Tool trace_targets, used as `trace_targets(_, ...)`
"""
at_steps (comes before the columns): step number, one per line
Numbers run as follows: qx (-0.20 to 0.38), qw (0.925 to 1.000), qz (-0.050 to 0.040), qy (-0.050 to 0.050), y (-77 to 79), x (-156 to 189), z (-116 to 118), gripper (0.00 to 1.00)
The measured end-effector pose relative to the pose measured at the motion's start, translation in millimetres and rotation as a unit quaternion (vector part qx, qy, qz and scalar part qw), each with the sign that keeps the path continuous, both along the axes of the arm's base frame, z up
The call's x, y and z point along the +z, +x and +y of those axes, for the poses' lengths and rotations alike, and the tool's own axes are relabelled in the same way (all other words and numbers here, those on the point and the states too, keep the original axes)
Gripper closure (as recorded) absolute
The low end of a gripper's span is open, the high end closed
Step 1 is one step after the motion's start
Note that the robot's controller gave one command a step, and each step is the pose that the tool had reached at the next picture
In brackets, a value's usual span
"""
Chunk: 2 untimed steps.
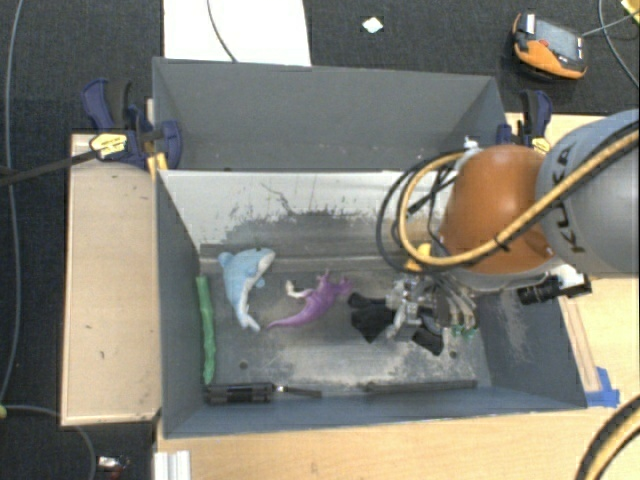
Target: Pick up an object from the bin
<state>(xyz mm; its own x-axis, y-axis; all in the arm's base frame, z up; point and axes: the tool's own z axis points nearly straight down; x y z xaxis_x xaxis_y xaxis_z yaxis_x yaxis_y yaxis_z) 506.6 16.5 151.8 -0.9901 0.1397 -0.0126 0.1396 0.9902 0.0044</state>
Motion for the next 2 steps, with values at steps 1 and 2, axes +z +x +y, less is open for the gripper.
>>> trace_targets(1,0.000,1.0000,-0.0009,0.000,0.6,8.1,-0.1,1.00)
trace_targets(2,0.001,1.0000,-0.0021,0.000,1.0,17.3,-0.1,1.00)
